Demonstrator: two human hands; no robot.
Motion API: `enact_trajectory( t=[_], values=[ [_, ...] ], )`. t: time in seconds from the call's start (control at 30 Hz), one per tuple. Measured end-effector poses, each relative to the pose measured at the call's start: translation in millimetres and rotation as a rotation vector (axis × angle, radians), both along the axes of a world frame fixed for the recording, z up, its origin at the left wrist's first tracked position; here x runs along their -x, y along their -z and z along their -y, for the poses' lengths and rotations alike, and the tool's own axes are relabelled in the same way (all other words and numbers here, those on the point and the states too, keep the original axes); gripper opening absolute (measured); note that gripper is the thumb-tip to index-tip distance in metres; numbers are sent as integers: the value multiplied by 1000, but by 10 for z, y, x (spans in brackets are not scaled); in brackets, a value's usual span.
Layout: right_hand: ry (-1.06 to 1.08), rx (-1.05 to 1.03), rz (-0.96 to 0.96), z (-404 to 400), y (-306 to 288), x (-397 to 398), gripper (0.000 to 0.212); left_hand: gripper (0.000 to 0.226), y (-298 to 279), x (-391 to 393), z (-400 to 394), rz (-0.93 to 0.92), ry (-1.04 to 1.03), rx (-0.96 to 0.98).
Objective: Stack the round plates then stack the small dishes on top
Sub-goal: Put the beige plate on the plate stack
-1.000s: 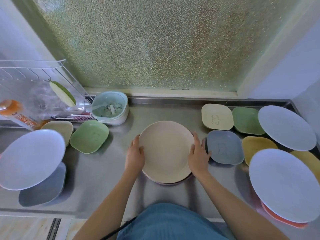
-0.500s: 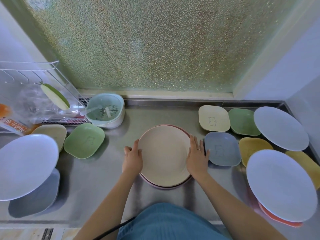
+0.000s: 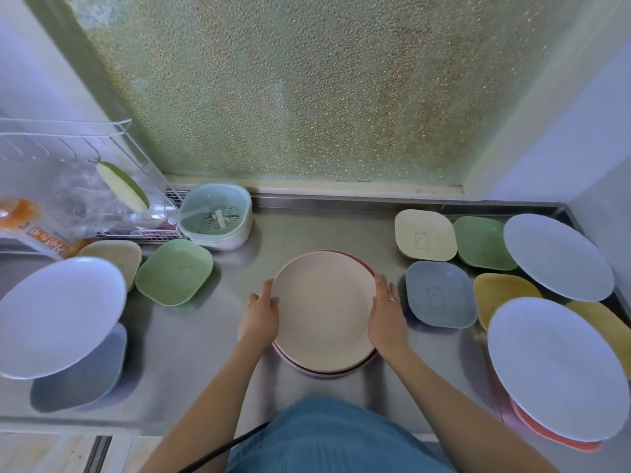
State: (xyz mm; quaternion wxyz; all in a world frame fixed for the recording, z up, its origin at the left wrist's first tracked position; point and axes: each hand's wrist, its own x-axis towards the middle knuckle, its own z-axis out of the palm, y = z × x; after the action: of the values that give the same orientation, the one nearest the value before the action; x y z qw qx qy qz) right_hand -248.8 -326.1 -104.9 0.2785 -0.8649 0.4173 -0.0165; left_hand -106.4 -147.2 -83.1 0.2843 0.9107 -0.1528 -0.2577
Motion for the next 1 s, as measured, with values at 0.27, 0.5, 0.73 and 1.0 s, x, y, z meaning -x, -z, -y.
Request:
enact_trajectory(
  t=[0.27, 0.5, 0.73, 1.0],
  values=[
    [-95, -31, 35, -299, -18, -111, 54, 39, -37, 104, -412, -2, -128, -33],
    [-217, -55, 73, -516, -45, -263, 52, 41, -53, 129, -733, -3, -214, -96],
    [-230, -43, 82, -676, -22, -369, 59, 40, -85, 143, -895, -11, -301, -122],
    [-623, 302, 229, -1346, -220, -830, 62, 37, -204, -163, -1567, 129, -661, -41]
  ],
)
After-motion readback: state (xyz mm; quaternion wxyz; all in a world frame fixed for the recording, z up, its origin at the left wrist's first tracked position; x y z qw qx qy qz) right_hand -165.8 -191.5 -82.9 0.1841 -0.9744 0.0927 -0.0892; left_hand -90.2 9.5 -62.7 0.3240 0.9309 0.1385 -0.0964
